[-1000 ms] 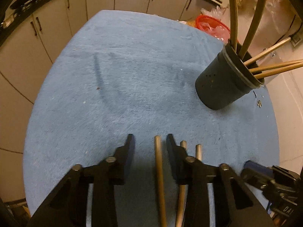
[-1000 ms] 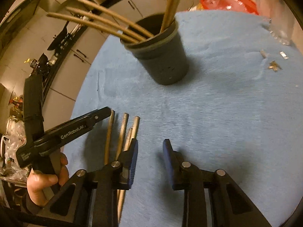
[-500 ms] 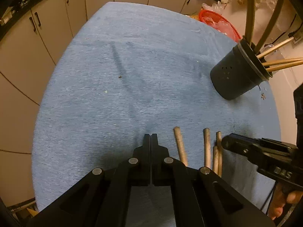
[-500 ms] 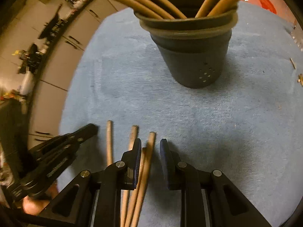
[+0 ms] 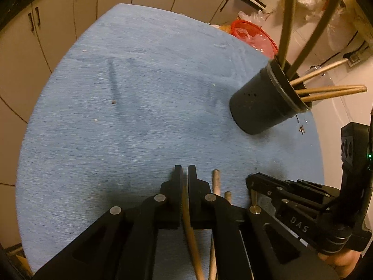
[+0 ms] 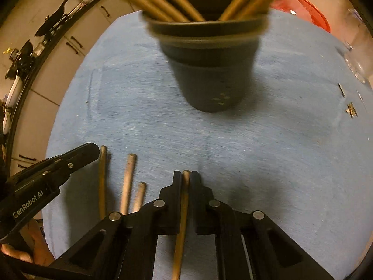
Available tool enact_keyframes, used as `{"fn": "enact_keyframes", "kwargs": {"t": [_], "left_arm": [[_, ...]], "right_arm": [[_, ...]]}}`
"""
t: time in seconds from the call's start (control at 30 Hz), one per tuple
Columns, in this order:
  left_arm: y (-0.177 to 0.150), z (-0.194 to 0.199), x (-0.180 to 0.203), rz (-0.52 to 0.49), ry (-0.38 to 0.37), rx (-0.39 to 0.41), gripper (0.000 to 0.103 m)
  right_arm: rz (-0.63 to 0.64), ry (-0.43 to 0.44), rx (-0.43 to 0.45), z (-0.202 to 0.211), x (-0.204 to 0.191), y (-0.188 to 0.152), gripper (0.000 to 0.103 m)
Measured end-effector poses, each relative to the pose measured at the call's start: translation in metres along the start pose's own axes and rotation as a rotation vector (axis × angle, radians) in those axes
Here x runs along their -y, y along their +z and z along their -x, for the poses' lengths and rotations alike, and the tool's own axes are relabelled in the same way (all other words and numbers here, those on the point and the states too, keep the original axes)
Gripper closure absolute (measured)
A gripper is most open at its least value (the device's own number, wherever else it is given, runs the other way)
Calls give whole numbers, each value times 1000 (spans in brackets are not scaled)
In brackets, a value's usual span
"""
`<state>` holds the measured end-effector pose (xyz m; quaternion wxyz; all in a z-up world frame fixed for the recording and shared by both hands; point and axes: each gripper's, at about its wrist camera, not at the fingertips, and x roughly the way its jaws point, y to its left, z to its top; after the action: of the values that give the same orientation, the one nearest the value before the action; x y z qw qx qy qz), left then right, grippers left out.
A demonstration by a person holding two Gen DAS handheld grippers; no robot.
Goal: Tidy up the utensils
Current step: 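Lower the left gripper and close on a chopstick while the right gripper grasps another, then carry the left gripper's chopstick into the black holder while the right gripper inserts its chopstick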
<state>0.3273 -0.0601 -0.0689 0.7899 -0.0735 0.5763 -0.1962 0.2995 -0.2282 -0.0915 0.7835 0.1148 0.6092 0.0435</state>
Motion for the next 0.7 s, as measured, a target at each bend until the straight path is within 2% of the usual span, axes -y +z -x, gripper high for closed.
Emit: {"fn": "enact_keyframes", "kwargs": {"t": [0.17,0.33,0.37,0.43,0.47,0.5,0.7], "left_arm": [[0,-9,8,-9,13,-16,99],[-1,-11,7,0,49,-26,99],[-1,-9,6,5,44,-28,95],[2,-8,8,14,39,-19,79],[3,-5,8,15,44,-5,66],[3,-1,8,13,49,8,62],[4,-3,11,3,85,5,62]], "right_arm": [[-12,-1,-3,2,13,-3,96],[-13,0,-5,1,10,-3,96],[-13,3,-5,1,10,-2,96],[-15,4,-6,1,11,-2,96],[-15,3,-6,1,12,-2,96],[-14,4,-5,2,13,-4,96],[-15,6,-3,5,20,-9,96]]}}
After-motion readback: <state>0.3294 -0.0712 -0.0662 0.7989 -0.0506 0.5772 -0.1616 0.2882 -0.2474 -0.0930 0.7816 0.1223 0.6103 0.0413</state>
